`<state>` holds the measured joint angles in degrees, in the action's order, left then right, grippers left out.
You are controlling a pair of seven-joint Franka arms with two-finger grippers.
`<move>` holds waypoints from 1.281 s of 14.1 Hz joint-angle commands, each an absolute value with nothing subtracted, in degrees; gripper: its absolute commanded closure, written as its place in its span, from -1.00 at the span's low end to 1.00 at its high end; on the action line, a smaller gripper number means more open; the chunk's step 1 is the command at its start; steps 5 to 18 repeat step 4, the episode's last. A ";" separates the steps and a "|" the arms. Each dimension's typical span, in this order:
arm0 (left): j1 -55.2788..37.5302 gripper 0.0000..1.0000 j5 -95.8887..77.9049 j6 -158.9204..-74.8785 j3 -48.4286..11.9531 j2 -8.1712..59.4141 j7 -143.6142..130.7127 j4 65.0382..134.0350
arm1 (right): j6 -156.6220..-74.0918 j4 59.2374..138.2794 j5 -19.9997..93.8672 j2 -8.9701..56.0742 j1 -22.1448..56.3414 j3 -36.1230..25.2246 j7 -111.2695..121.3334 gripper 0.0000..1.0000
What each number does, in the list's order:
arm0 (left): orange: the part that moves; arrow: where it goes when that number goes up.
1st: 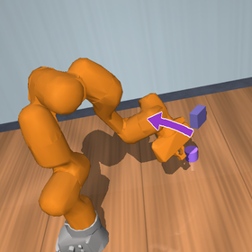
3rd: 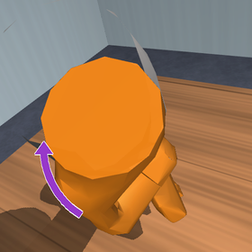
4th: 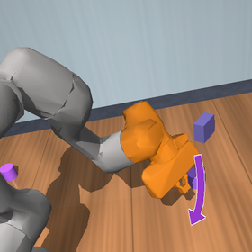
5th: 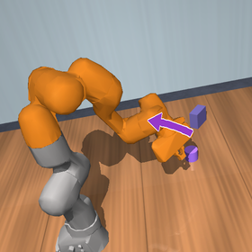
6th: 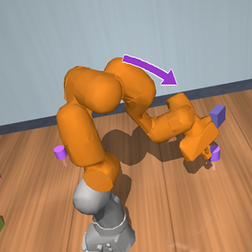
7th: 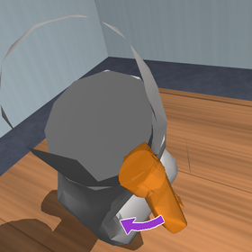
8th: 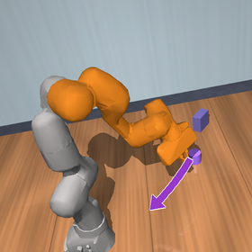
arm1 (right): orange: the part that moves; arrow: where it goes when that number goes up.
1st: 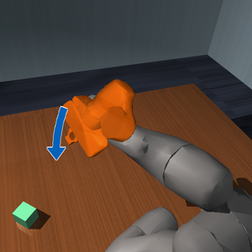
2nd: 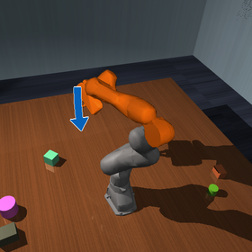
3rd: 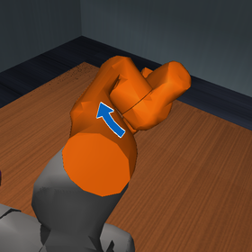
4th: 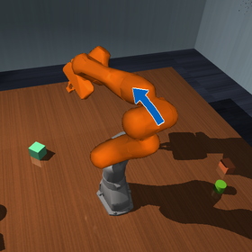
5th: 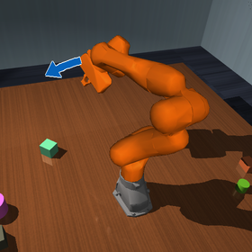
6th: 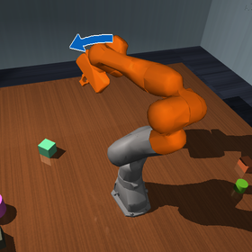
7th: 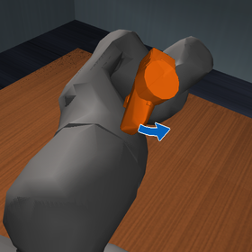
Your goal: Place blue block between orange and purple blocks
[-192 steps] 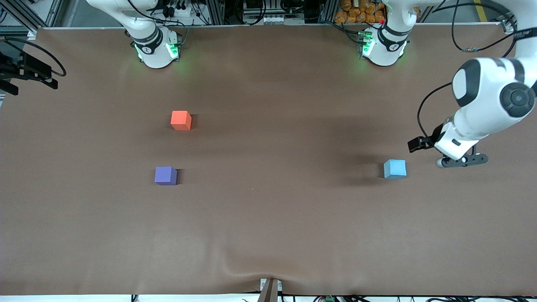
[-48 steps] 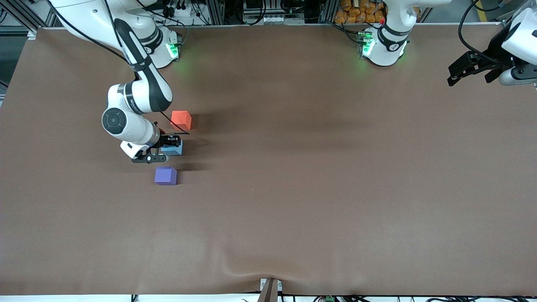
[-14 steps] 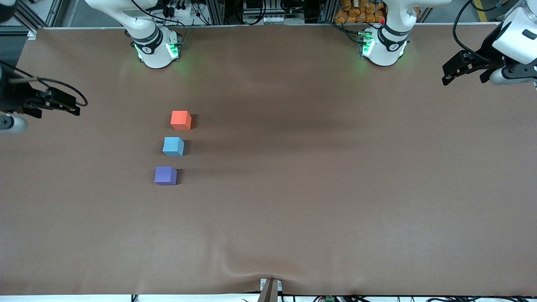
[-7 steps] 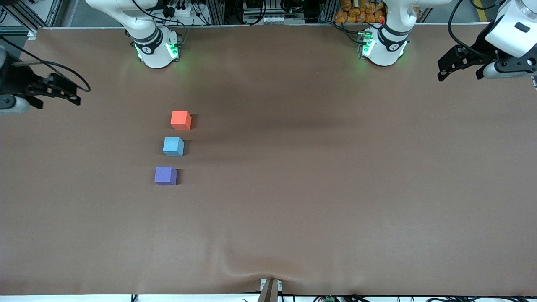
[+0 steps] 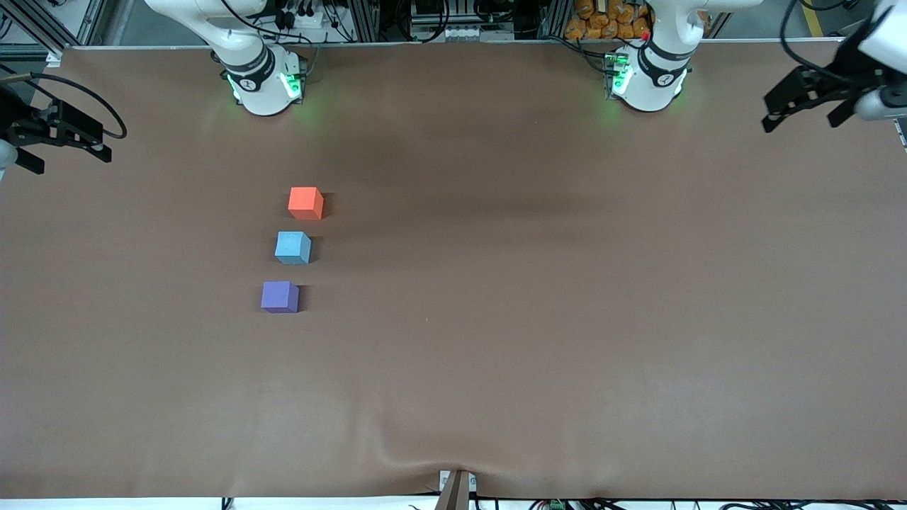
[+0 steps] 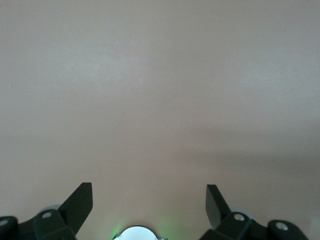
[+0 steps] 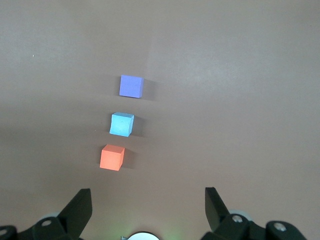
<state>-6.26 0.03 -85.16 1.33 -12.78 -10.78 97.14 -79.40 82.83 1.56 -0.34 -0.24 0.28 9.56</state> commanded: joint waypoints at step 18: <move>-6.06 -1.00 -0.44 -81.21 1.49 -10.99 -10.46 93.69 | -79.01 82.62 2.64 -0.44 -1.58 1.05 10.63 -1.00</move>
